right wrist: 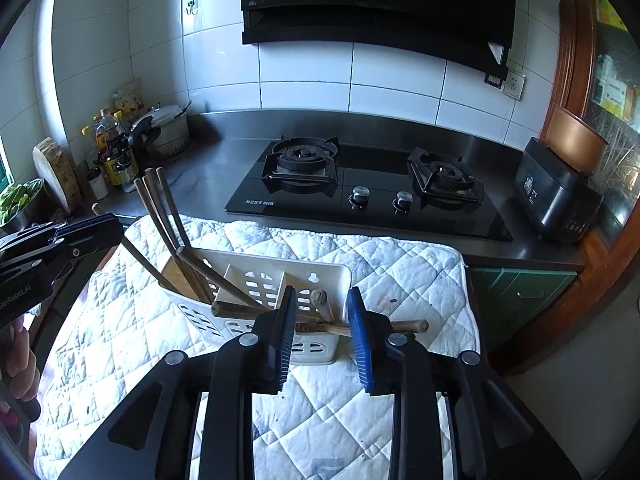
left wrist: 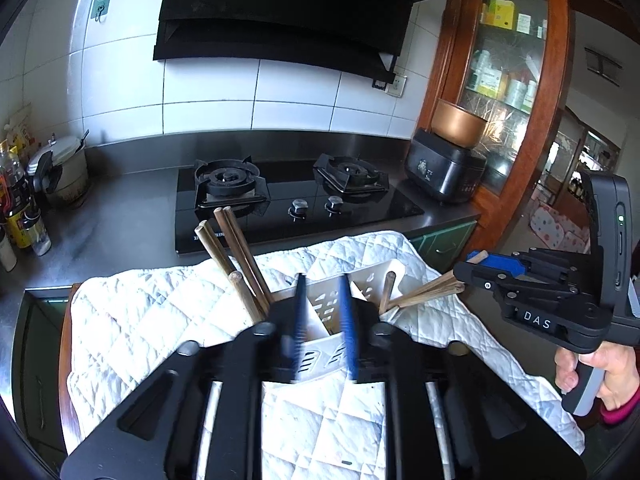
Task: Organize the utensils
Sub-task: 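Open both tools and pull them back from the holder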
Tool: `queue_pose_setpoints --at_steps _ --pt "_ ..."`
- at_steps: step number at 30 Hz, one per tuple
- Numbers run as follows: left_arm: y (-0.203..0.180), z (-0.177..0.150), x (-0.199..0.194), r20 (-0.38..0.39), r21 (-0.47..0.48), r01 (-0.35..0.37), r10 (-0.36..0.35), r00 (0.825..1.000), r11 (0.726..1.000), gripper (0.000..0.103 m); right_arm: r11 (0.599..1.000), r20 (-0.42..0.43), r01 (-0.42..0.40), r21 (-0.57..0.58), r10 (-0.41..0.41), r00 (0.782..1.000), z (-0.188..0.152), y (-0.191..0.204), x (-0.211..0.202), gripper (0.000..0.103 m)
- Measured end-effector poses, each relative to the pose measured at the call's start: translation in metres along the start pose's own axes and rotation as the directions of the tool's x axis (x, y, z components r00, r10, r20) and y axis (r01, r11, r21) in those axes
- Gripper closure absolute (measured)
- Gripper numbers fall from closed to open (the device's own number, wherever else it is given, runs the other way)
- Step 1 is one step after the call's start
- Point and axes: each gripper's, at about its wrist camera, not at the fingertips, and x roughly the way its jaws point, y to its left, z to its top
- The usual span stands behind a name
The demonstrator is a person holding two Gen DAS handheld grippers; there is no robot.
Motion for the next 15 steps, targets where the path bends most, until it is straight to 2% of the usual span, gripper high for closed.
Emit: queue_pose_setpoints --at_steps 1,5,7,12,15 --pt "-0.001 -0.001 -0.005 0.011 0.004 -0.003 0.003 1.0 1.0 0.068 1.0 0.007 0.001 0.001 -0.001 1.0 -0.001 0.0 -0.004 0.068" --pt "-0.007 -0.009 -0.023 0.034 0.021 -0.014 0.014 0.999 1.0 0.063 1.0 0.036 0.004 0.004 -0.004 0.999 -0.008 0.002 -0.02 0.061" --pt "-0.009 -0.015 -0.032 0.042 0.023 -0.017 0.016 0.999 1.0 0.054 1.0 0.05 0.005 0.006 -0.006 0.999 -0.013 0.004 -0.028 0.053" --pt "-0.012 -0.03 -0.052 0.058 0.034 -0.029 0.027 0.998 0.999 0.044 1.0 0.083 0.015 0.007 -0.016 0.996 -0.031 0.01 -0.052 0.04" --pt "-0.017 -0.042 -0.065 0.066 0.048 -0.044 0.041 0.997 0.998 0.033 1.0 0.098 0.027 0.006 -0.028 0.995 -0.043 0.014 -0.064 0.031"
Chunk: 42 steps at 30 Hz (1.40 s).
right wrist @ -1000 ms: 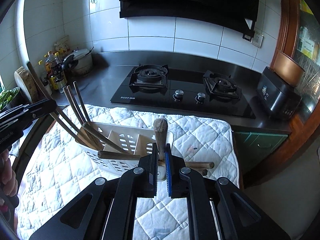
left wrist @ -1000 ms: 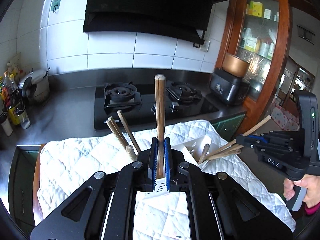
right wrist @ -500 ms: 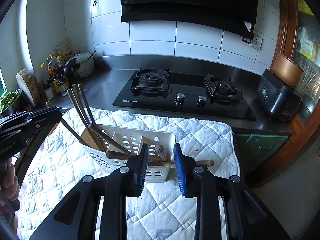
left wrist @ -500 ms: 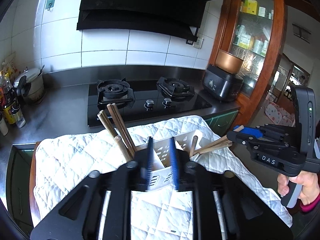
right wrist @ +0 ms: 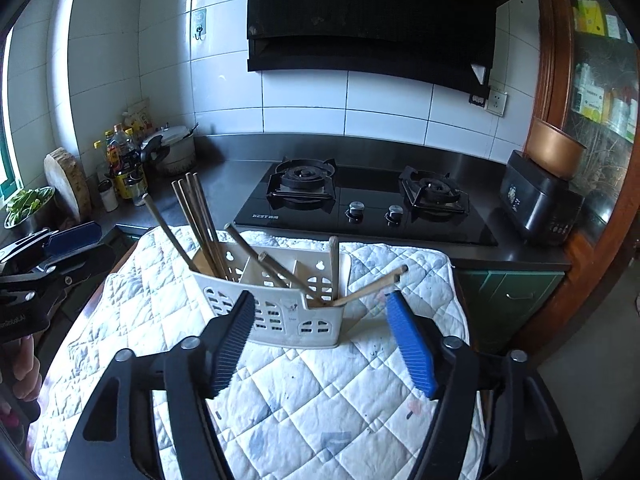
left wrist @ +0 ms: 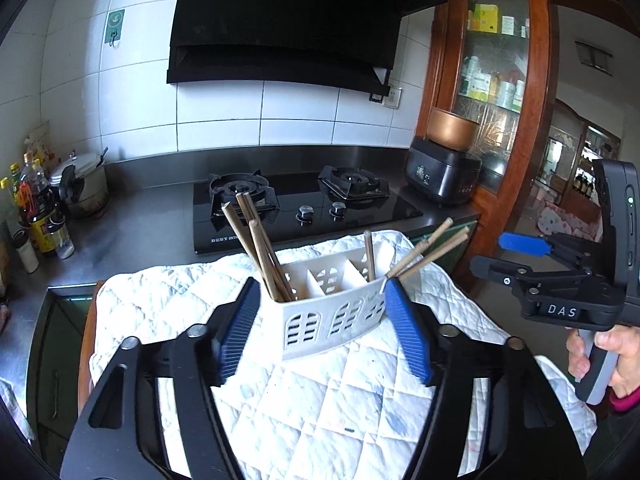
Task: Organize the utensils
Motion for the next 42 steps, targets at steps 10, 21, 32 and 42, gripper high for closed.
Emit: queue_pose_setpoints --at_steps 10,21,32,42 --pt "-0.011 -0.043 -0.052 0.049 -0.003 -0.019 0.019 0.999 1.0 0.017 1.0 0.013 -0.006 0.013 0.006 1.0 -0.057 0.017 -0.035 0.015" --pt "-0.02 -0.111 -0.091 0.057 -0.013 -0.075 0.076 0.996 0.997 0.009 0.999 0.025 0.041 0.027 -0.042 0.999 -0.122 0.033 -0.063 0.011" --pt "-0.014 -0.151 -0.117 0.047 -0.052 -0.093 0.095 0.994 0.994 0.009 0.994 0.088 0.076 0.078 -0.083 0.993 -0.16 0.049 -0.103 0.008" --pt "-0.009 -0.164 -0.131 0.034 -0.065 -0.096 0.099 0.995 0.993 0.009 0.992 0.089 0.101 0.081 -0.108 0.99 -0.184 0.061 -0.118 0.008"
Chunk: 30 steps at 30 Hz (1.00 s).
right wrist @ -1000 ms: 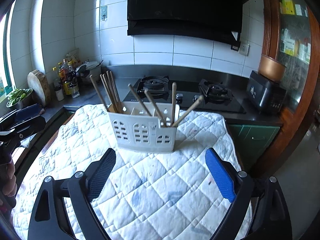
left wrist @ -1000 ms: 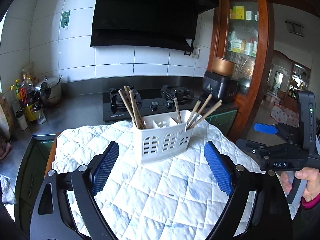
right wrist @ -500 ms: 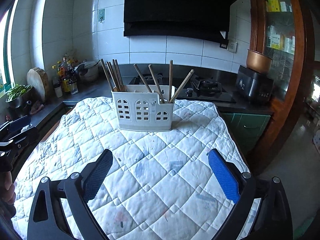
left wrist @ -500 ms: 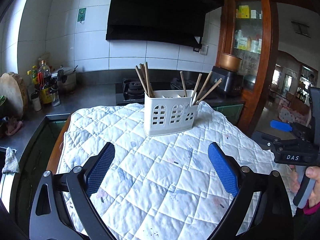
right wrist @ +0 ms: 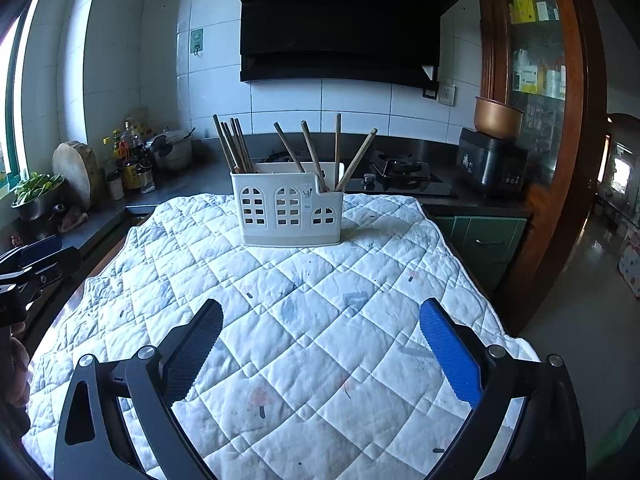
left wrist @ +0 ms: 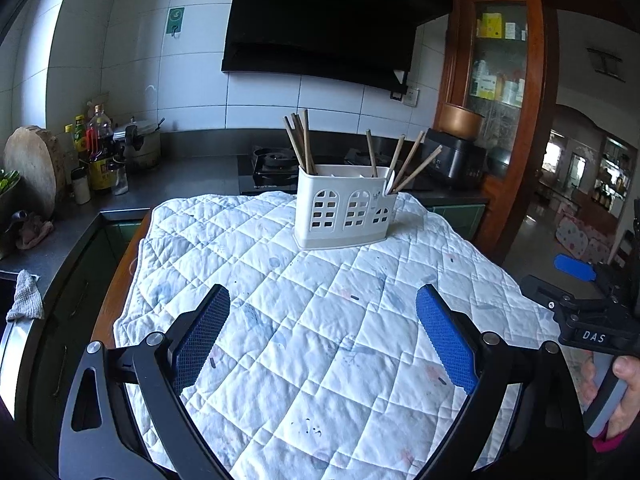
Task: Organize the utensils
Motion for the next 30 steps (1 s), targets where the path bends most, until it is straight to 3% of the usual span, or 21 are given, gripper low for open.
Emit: queue_pose_setpoints --at_steps 30 --pt "-0.009 -0.014 -0.002 -0.023 0.027 0.013 -0.013 1.0 1.0 0.009 1.0 0.002 -0.013 0.001 0.013 1.0 -0.003 0.001 -0.006 0.007"
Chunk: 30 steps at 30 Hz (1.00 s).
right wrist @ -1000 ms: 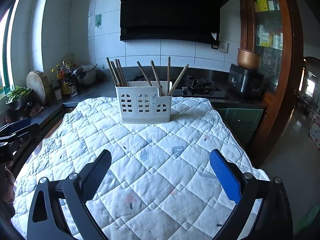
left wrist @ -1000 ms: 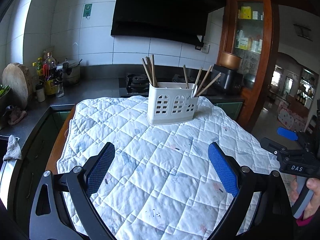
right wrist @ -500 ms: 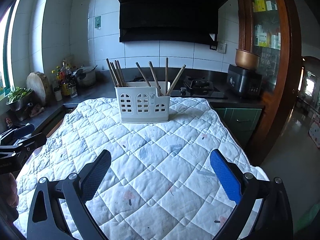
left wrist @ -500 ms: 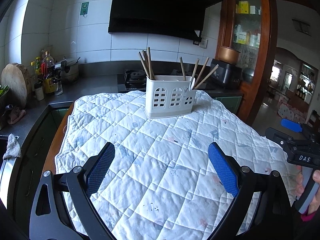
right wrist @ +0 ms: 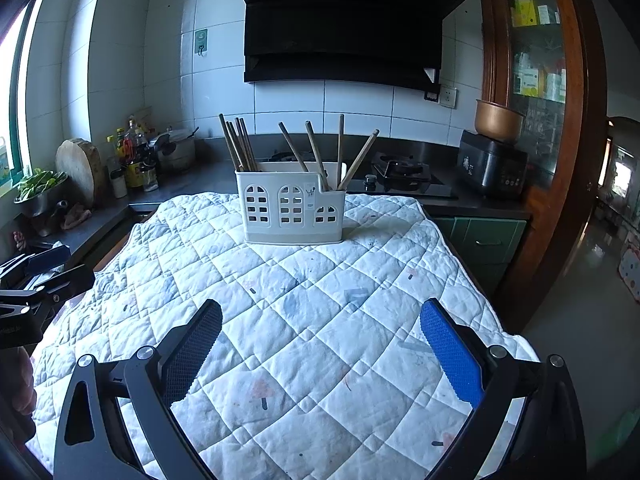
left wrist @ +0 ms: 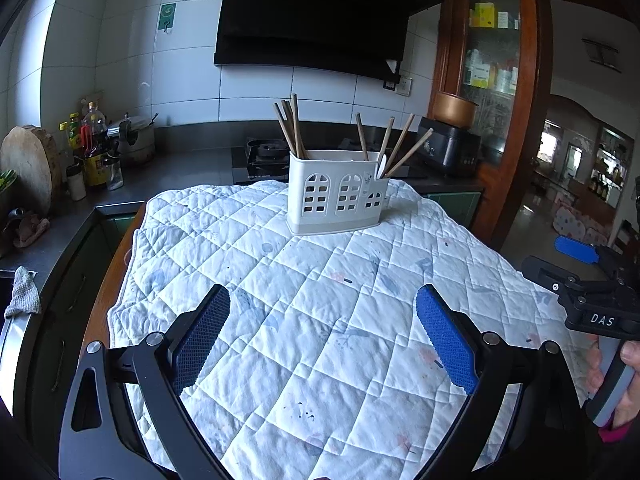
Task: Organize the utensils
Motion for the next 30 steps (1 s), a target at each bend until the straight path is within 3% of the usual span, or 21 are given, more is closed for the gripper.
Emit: queue_pose_setpoints --at_steps 30 --pt "-0.004 -0.0061 0.0008 -0.021 0.015 0.004 -0.004 1.0 1.0 0.009 1.0 0.006 -0.024 -0.001 0.024 1.0 -0.0013 0.0035 -0.0021 0.007"
